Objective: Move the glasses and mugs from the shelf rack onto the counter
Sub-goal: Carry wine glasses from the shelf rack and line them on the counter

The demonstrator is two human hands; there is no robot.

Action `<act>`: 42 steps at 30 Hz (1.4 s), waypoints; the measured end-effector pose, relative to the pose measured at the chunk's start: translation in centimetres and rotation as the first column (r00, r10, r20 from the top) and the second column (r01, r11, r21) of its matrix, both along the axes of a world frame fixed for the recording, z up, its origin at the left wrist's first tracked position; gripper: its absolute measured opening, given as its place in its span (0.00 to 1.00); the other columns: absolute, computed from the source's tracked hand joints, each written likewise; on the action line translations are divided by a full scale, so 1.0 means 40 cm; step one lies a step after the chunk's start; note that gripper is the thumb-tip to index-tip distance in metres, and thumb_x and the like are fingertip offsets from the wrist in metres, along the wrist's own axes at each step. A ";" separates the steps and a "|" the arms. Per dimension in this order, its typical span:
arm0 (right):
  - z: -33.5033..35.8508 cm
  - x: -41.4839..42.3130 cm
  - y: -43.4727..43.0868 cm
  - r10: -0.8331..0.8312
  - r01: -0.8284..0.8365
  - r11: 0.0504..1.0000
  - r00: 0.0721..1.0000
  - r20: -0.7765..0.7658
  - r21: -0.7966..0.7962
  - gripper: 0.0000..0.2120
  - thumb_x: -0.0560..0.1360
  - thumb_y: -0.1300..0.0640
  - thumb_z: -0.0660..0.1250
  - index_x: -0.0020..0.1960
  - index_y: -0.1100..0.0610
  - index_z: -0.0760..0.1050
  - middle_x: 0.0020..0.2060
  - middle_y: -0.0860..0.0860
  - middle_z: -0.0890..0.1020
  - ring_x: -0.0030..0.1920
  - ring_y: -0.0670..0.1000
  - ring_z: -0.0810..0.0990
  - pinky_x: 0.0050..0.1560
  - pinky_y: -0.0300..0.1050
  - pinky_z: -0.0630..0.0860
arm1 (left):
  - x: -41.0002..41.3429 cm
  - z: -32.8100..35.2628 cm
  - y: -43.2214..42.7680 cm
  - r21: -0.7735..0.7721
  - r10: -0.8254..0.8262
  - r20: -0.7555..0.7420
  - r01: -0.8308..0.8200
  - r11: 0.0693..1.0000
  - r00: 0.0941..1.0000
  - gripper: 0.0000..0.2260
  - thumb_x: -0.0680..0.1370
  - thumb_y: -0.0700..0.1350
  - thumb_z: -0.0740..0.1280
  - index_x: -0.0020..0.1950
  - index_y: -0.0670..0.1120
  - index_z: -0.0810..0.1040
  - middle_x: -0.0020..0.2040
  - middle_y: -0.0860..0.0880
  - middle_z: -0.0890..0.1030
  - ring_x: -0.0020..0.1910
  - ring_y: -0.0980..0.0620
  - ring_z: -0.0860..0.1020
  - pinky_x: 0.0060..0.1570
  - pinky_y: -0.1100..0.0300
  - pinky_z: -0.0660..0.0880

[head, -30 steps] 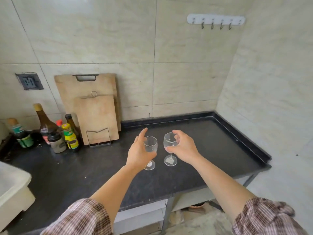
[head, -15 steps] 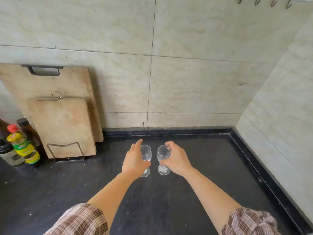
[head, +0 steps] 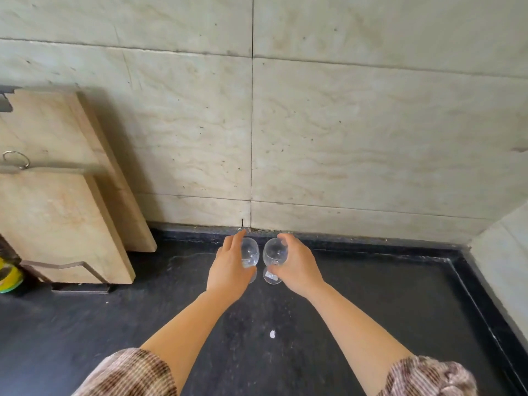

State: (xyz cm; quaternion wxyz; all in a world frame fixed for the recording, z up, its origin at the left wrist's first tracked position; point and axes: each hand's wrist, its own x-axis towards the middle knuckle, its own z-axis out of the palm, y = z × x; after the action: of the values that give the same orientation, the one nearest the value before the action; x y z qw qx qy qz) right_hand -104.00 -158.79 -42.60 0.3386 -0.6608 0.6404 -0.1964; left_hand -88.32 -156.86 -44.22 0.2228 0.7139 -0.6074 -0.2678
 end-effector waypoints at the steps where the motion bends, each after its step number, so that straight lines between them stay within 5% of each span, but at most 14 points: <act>1: -0.006 0.002 -0.015 -0.001 0.001 1.000 1.000 0.005 -0.003 0.31 0.70 0.56 0.75 0.70 0.51 0.67 0.65 0.48 0.76 0.62 0.51 0.76 0.57 0.43 0.74 | 0.000 -0.006 -0.013 -0.009 0.004 -0.003 -0.004 1.000 1.000 0.35 0.71 0.43 0.71 0.75 0.54 0.59 0.70 0.54 0.66 0.63 0.48 0.72 0.53 0.50 0.77; 16: -0.044 0.007 -0.089 0.046 -0.046 0.999 0.998 0.038 -0.016 0.29 0.70 0.58 0.76 0.67 0.52 0.69 0.62 0.48 0.77 0.62 0.50 0.75 0.57 0.38 0.69 | 0.000 -0.041 -0.083 -0.036 0.038 -0.007 -0.038 0.999 0.999 0.37 0.71 0.42 0.72 0.75 0.54 0.57 0.71 0.52 0.67 0.64 0.46 0.72 0.55 0.49 0.77; 27: -0.013 0.013 -0.069 0.072 -0.093 0.991 0.978 -0.196 -0.100 0.34 0.71 0.54 0.74 0.73 0.54 0.63 0.69 0.50 0.70 0.69 0.52 0.69 0.64 0.48 0.72 | 0.034 -0.005 -0.057 0.070 0.012 -0.065 -0.007 0.998 0.998 0.43 0.71 0.46 0.73 0.78 0.52 0.51 0.74 0.46 0.63 0.67 0.44 0.71 0.59 0.52 0.73; 33: 0.076 0.093 0.023 0.181 -0.224 0.958 0.957 -0.226 -0.182 0.20 0.76 0.53 0.69 0.65 0.55 0.70 0.62 0.49 0.74 0.63 0.52 0.70 0.59 0.45 0.70 | 0.137 0.088 0.096 0.041 0.123 0.009 -0.123 0.992 0.992 0.29 0.78 0.47 0.66 0.76 0.50 0.57 0.75 0.46 0.62 0.63 0.47 0.74 0.55 0.55 0.75; 42: 0.189 0.445 0.359 0.543 -0.585 0.802 0.799 -0.258 -0.121 0.22 0.79 0.48 0.62 0.70 0.55 0.66 0.68 0.50 0.70 0.68 0.52 0.66 0.64 0.49 0.69 | 0.420 0.211 0.562 0.024 0.404 0.207 -0.417 0.908 0.891 0.25 0.80 0.49 0.59 0.76 0.49 0.57 0.73 0.46 0.63 0.69 0.45 0.65 0.57 0.50 0.73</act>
State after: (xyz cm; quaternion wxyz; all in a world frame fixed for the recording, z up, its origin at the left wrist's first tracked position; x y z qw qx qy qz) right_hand -86.21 -144.45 -35.05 0.2456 -0.8688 0.4231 -0.0768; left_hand -71.54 -134.37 -35.79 0.1888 0.8562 -0.4523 -0.1632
